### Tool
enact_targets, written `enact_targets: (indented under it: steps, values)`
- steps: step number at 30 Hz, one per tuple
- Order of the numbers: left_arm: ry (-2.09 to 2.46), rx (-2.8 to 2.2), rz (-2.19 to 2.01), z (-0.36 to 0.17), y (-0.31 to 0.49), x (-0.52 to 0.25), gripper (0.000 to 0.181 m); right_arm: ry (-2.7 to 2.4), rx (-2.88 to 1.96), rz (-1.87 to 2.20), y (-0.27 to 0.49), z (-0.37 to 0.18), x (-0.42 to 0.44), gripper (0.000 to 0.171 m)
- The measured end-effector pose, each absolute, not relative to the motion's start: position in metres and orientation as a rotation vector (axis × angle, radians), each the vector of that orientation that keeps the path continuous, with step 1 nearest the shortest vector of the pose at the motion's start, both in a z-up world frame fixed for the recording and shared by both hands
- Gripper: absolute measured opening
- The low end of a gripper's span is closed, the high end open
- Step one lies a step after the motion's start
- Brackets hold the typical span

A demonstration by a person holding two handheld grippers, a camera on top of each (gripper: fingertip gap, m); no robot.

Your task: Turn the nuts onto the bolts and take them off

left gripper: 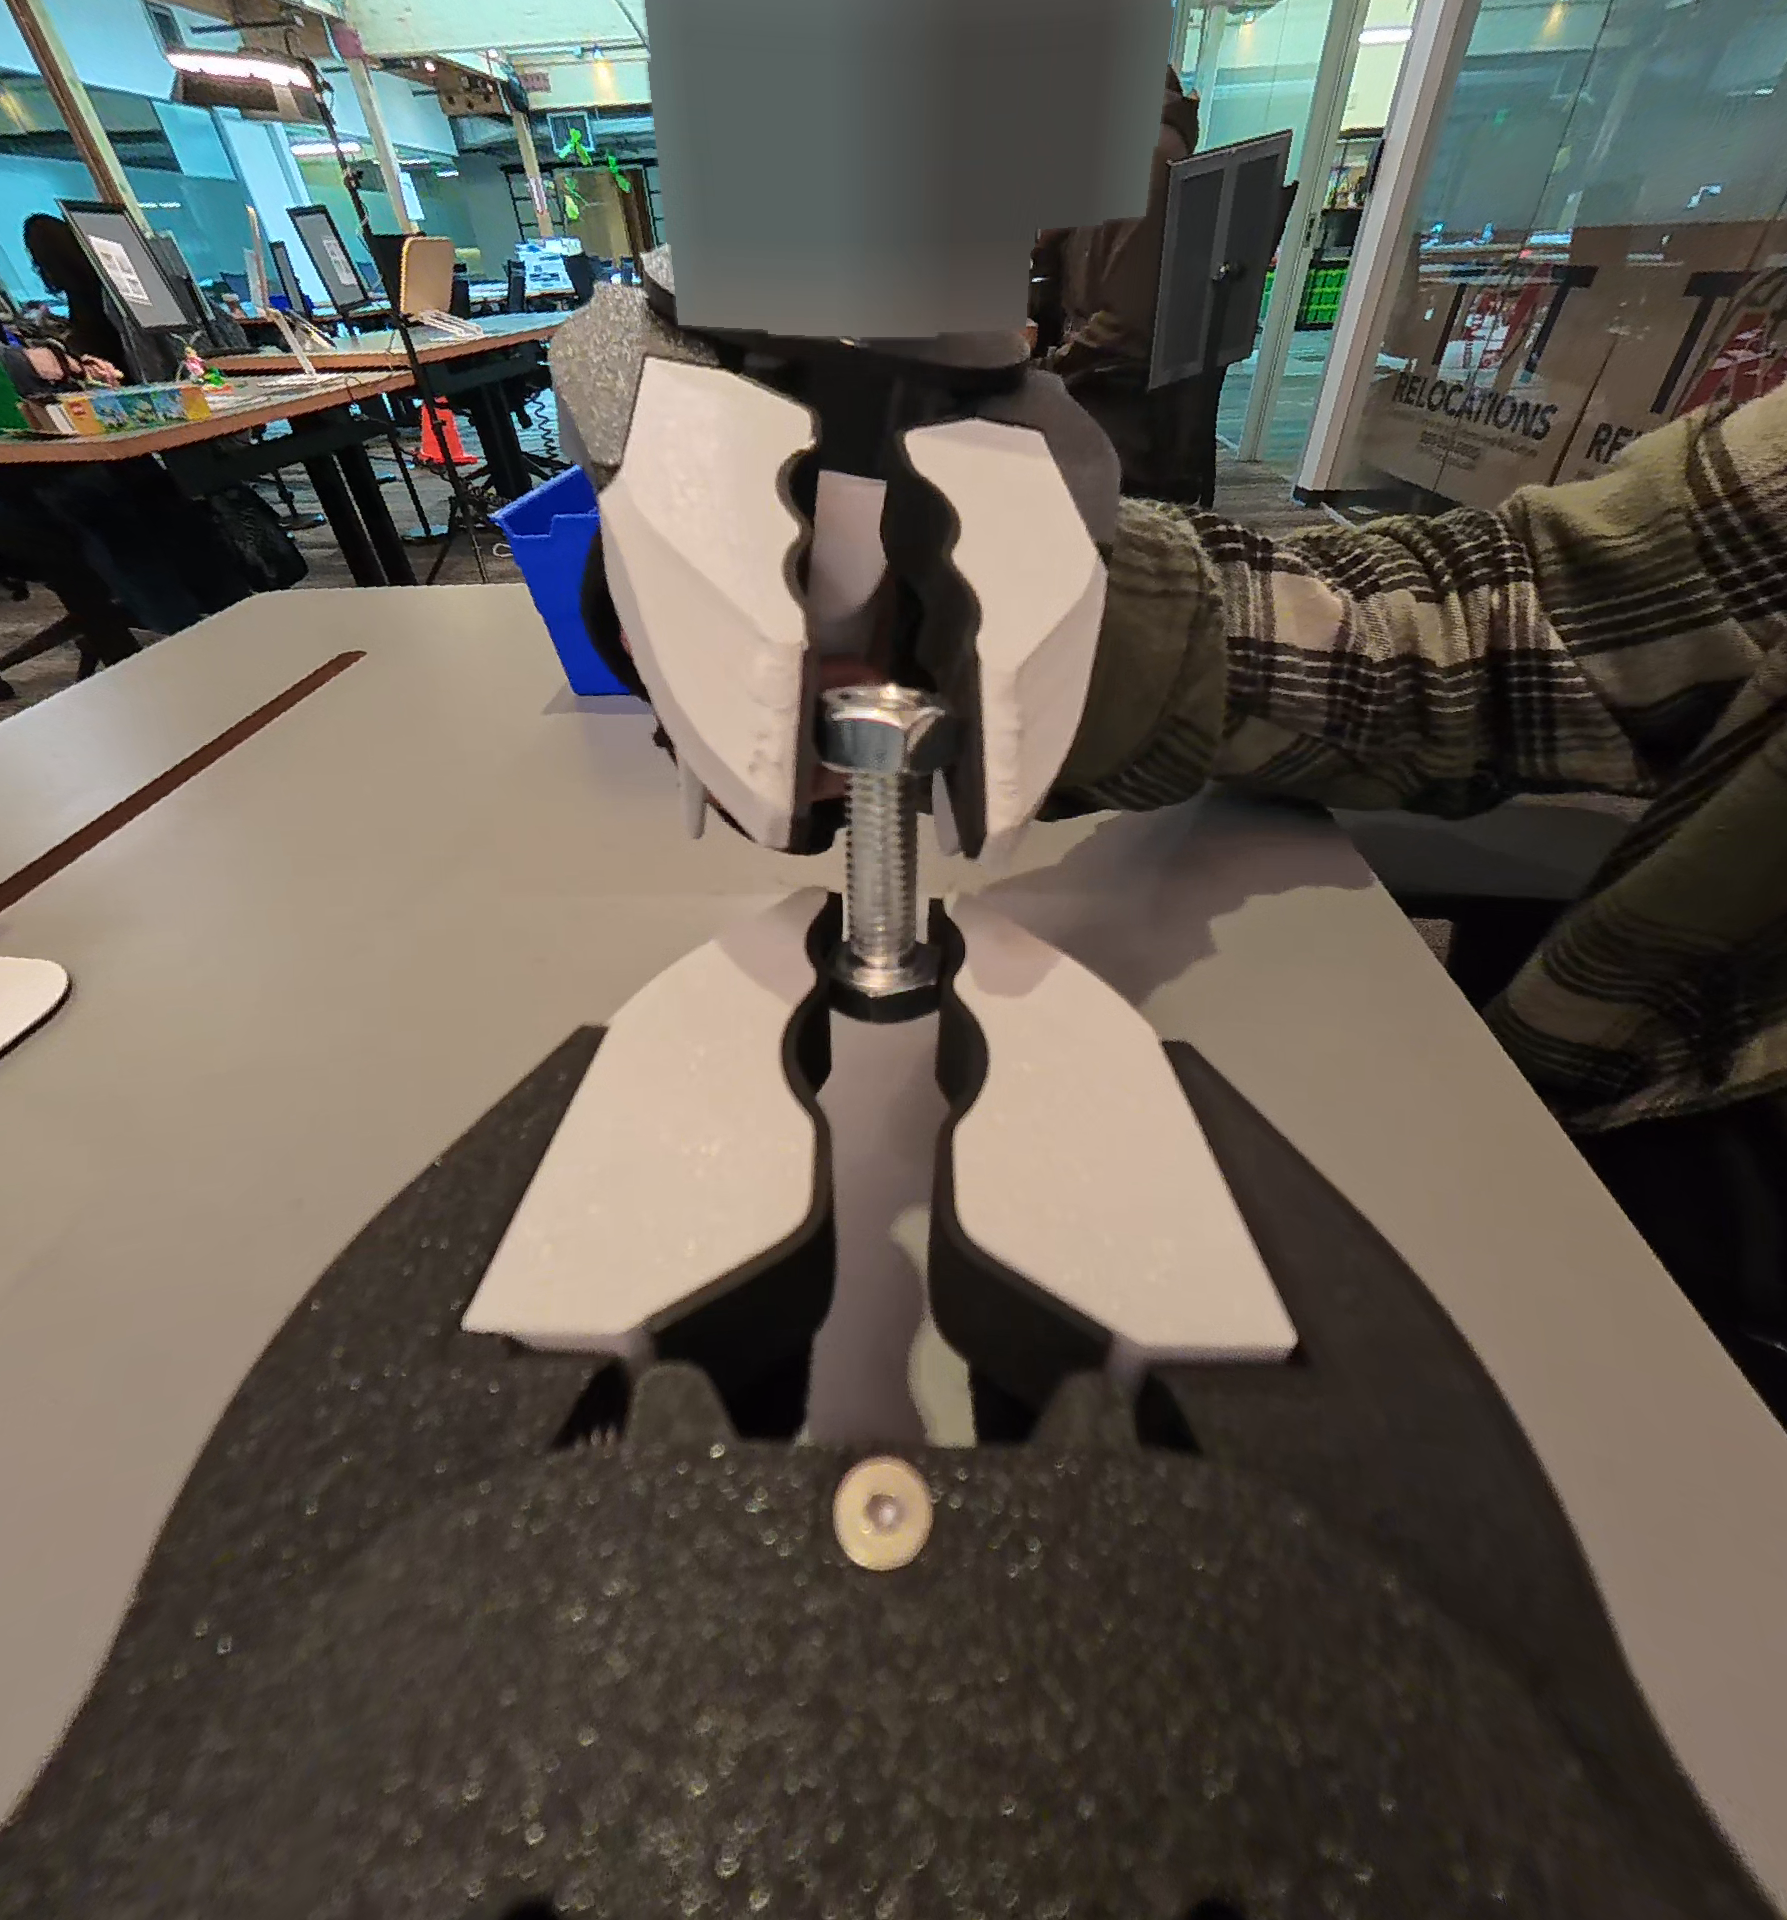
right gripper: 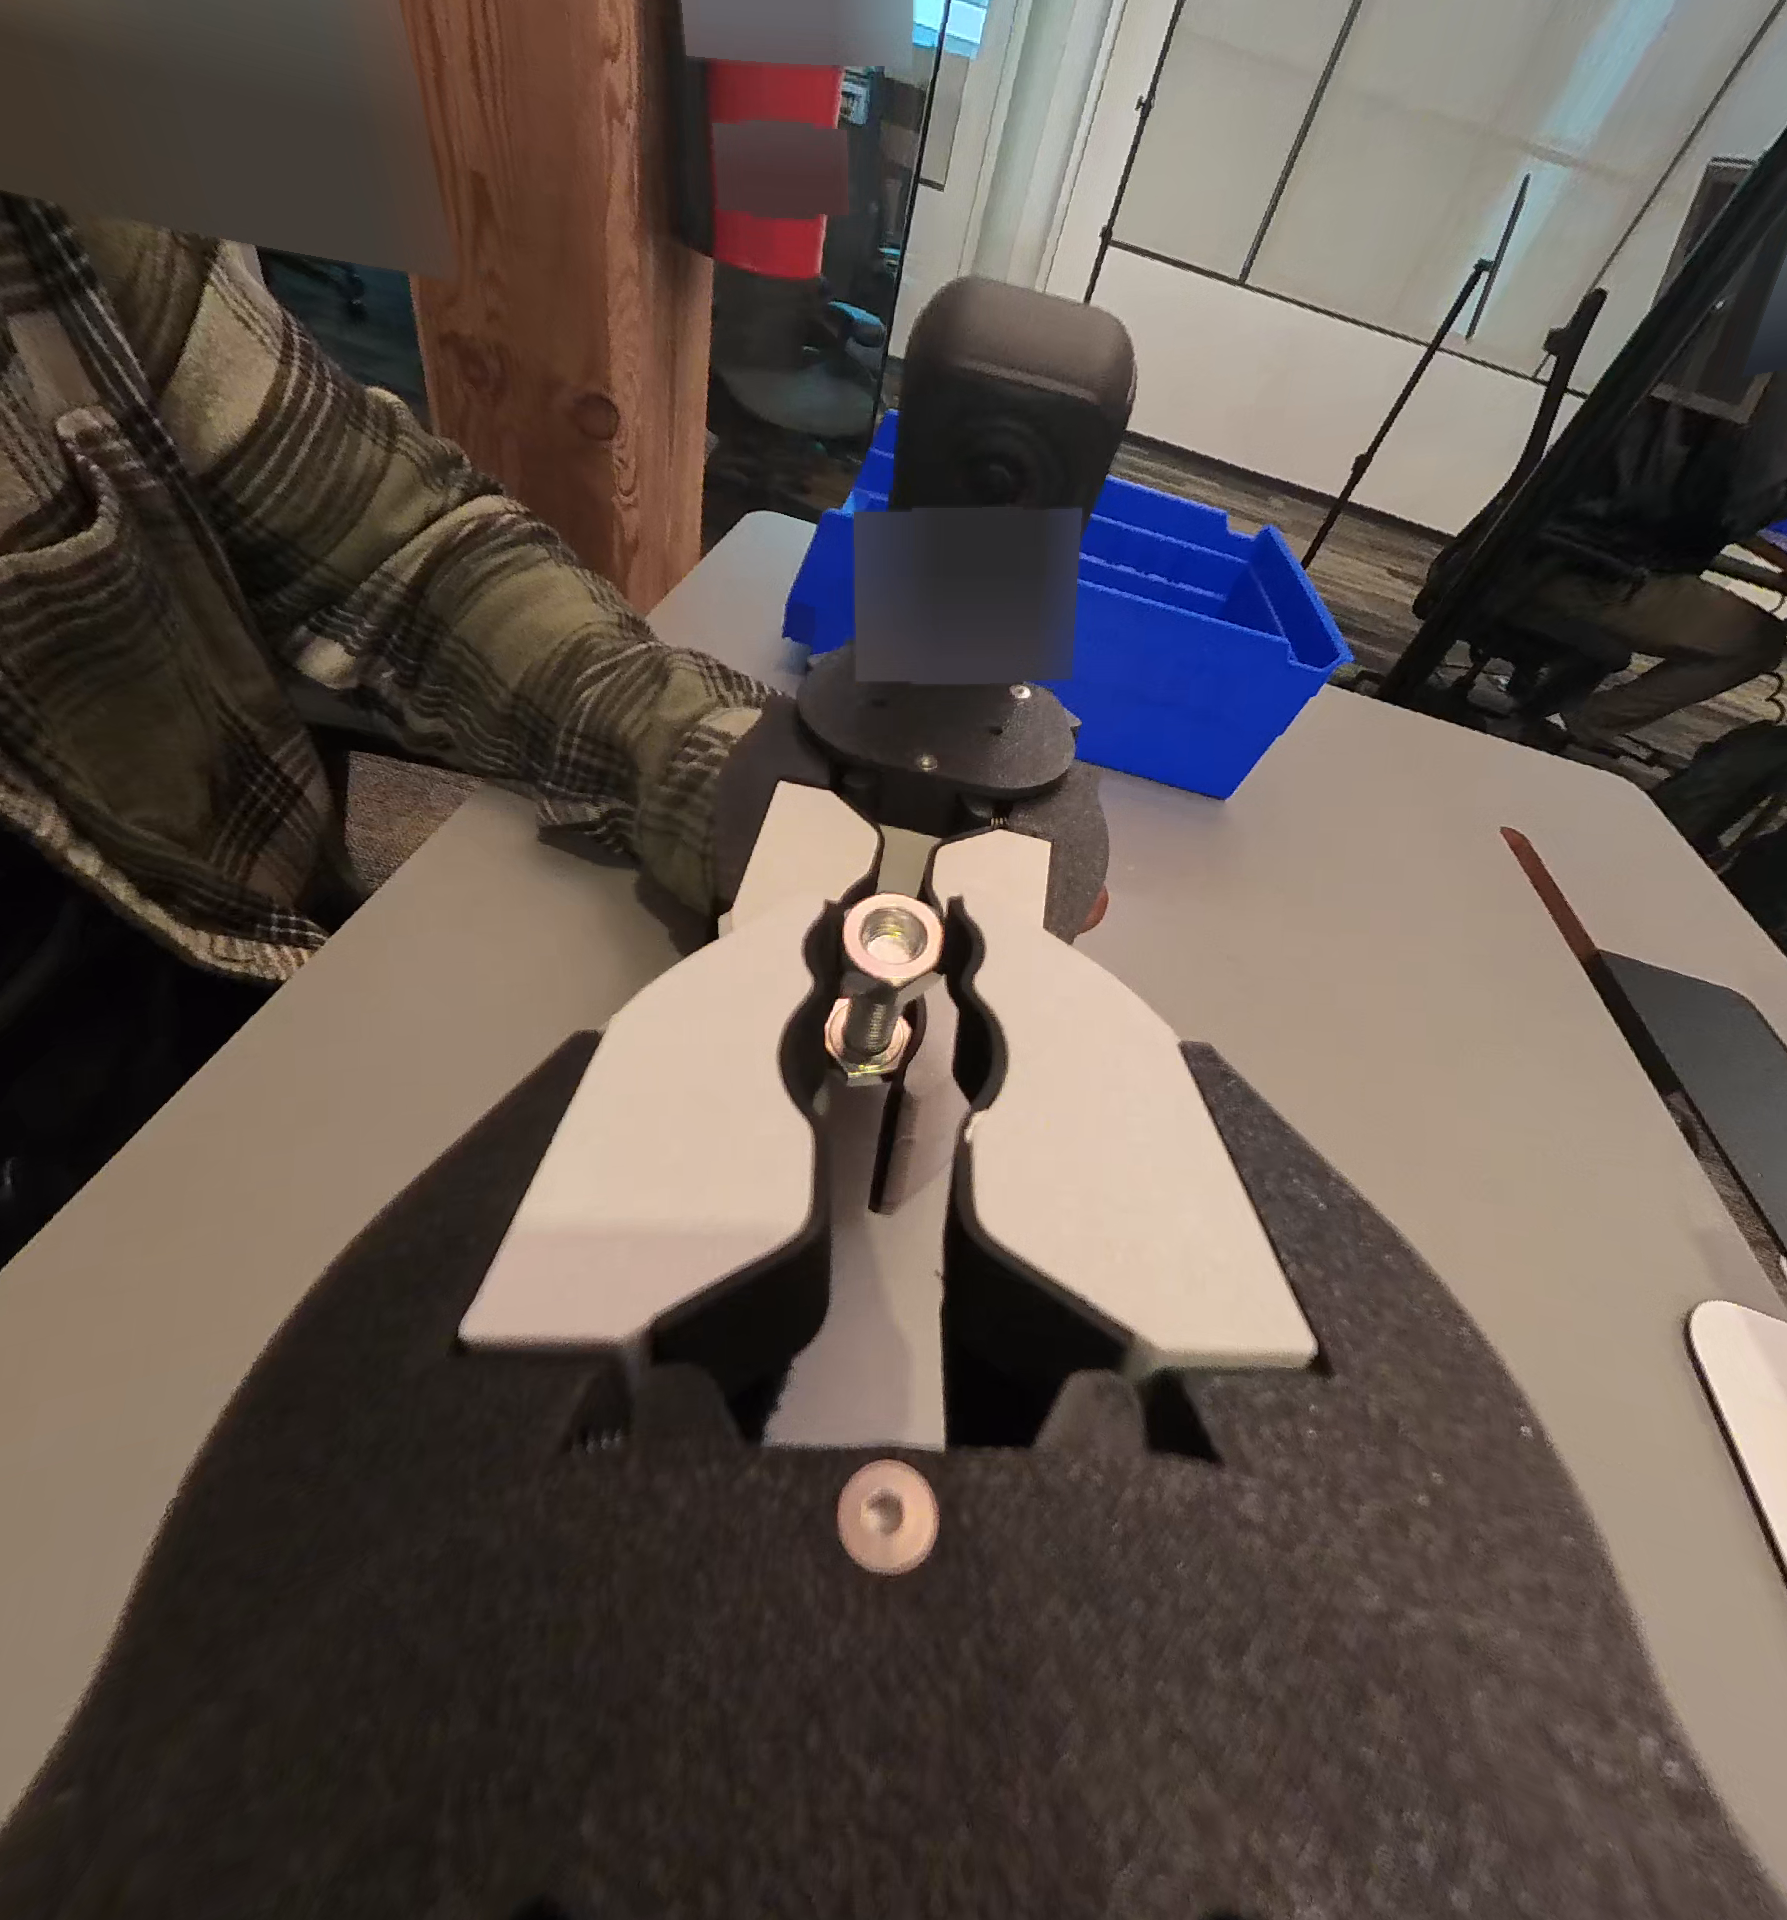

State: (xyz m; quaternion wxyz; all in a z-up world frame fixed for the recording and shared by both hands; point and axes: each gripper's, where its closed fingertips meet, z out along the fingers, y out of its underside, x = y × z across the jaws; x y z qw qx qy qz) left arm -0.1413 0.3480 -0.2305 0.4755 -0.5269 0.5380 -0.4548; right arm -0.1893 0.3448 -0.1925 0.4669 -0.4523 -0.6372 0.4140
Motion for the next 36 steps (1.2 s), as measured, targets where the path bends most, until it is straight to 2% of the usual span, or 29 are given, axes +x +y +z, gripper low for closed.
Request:
enact_targets:
  steps: [16,19,23,27,36]
  values:
    - [1.307,-1.284,-1.109,-0.229,0.348,-0.141,0.015,-1.558,-1.129,1.01,0.346,-0.189,-0.192,0.025]
    - [1.302,-1.283,-1.106,-0.228,0.348,-0.141,0.015,-1.552,-1.131,1.019,0.345,-0.188,-0.193,0.03]
    - [1.293,-1.28,-1.106,-0.227,0.349,-0.142,0.015,-1.509,-1.16,1.03,0.347,-0.185,-0.195,0.047]
    - [1.276,-1.27,-1.106,-0.224,0.35,-0.143,0.015,-1.389,-1.146,1.066,0.349,-0.171,-0.19,0.053]
    - [1.255,-1.236,-1.121,-0.217,0.349,-0.145,0.015,-1.285,-1.182,1.1,0.362,-0.169,-0.182,0.051]
